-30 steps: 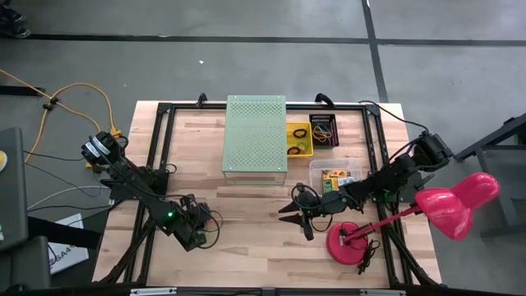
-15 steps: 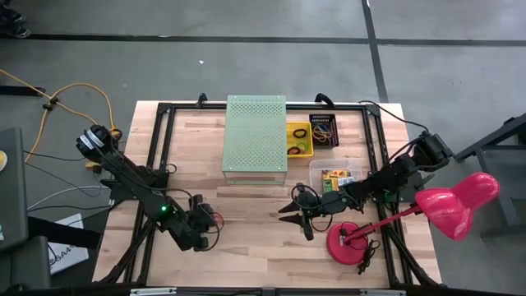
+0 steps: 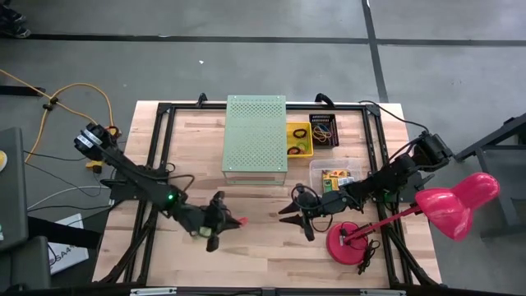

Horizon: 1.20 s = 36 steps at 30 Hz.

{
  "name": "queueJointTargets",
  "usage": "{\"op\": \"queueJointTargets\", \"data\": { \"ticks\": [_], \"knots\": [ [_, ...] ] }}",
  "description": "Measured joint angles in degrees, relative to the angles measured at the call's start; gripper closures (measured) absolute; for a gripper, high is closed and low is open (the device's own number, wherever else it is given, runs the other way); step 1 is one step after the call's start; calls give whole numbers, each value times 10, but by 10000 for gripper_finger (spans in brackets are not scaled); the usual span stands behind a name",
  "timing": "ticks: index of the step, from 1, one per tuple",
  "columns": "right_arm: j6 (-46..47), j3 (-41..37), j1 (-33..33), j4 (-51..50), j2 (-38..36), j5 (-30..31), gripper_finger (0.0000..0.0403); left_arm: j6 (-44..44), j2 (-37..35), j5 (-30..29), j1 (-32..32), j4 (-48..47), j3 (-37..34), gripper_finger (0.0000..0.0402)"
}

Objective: Pick & Place Office Desk Supplies
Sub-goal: Put the orange spring keychain into the yellow bin

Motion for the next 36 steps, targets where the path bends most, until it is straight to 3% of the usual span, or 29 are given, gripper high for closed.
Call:
{"op": "queueJointTargets", "data": {
  "ticks": [15,26,36],
  "knots": [
    [-119,0,9,52,0,-1,302,48,92,193,92,264,0,399],
    [-125,0,9,48,0,5,298,56,129,203,115,321,0,399],
    [-120,0,9,53,0,5,208,67,129,204,113,336,0,399]
  ]
}}
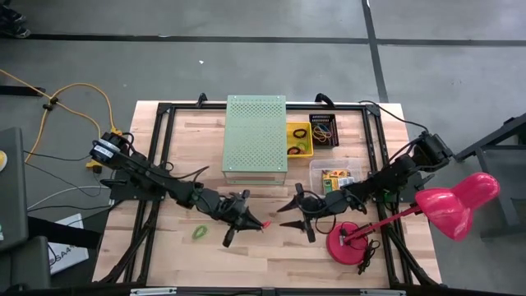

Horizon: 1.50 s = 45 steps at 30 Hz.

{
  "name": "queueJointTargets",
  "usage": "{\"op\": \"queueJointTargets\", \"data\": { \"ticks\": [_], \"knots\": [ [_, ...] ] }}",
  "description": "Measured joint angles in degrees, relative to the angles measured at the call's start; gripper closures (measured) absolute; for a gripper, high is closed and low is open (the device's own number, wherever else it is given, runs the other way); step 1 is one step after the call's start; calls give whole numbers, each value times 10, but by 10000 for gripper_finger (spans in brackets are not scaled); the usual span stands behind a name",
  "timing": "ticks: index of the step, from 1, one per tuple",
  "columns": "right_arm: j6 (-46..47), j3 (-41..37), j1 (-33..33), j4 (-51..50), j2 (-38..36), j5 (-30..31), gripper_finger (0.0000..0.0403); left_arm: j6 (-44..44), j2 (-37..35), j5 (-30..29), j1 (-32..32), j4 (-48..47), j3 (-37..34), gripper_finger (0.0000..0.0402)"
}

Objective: Pick & Place Office Desk Supplies
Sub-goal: Put the orange spring keychain into the yellow bin

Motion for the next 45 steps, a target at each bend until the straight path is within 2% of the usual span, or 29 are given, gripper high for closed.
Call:
{"op": "queueJointTargets", "data": {
  "ticks": [4,12,17,31,36,45],
  "knots": [
    [0,0,-3,8,0,0,195,0,0,0,4,14,0,399],
    [-3,0,-12,12,0,5,205,-1,0,-1,21,24,0,399],
    [-6,0,-24,25,0,29,206,-1,0,-1,33,26,0,399],
    [-20,0,-63,54,0,26,209,12,0,1,74,49,0,399],
    [-25,0,-72,54,0,26,209,14,0,33,88,69,0,399],
    [-35,0,-72,59,0,26,209,16,0,34,93,69,0,399]
  ]
}}
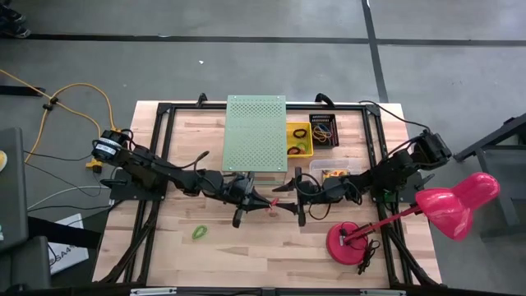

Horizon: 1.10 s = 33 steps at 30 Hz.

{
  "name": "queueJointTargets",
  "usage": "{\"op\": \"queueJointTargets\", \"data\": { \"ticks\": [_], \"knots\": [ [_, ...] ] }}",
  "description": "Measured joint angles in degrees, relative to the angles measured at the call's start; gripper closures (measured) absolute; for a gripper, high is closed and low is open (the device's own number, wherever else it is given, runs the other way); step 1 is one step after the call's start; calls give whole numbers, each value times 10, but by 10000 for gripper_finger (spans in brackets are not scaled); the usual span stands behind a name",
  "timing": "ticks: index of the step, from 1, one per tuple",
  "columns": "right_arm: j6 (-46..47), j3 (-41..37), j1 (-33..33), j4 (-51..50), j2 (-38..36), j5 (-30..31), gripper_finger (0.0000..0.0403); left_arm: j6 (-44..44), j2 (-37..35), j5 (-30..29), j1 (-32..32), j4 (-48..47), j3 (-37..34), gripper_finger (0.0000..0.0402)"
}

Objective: Pick & Place Office Desk Supplies
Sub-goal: Put the orange spring keychain into the yellow bin

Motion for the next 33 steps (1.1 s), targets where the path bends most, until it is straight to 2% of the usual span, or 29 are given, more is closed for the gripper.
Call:
{"op": "queueJointTargets", "data": {
  "ticks": [12,33],
  "knots": [
    [2,0,0,0,0,-15,215,0,0,0,0,-1,0,399],
    [0,0,0,0,0,-17,349,0,0,16,0,-2,0,399]
  ]
}}
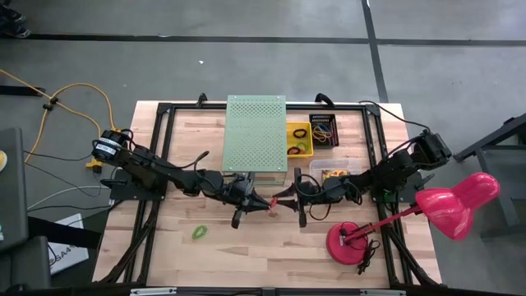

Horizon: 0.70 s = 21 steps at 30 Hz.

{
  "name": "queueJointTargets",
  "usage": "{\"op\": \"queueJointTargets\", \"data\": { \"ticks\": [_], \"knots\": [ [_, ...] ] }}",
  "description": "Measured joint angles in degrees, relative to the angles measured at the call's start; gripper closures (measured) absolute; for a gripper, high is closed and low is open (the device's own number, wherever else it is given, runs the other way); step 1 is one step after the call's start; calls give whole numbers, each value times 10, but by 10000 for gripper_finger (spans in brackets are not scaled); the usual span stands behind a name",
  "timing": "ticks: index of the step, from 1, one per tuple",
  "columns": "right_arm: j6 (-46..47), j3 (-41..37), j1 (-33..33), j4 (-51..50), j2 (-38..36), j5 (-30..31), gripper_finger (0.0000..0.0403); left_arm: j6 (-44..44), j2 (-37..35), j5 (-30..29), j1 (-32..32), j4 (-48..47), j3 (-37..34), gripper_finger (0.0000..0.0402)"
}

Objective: Pick & Place Office Desk Supplies
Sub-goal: Put the orange spring keychain into the yellow bin

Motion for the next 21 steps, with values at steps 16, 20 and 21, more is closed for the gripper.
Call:
{"op": "queueJointTargets", "data": {
  "ticks": [16,20,21],
  "knots": [
    [-11,0,0,0,0,-13,388,0,0,1,0,0,0,391],
    [-11,0,0,0,0,-13,389,0,0,1,0,0,0,391],
    [-11,0,0,0,0,-13,388,0,0,1,0,0,0,391]
  ]
}}
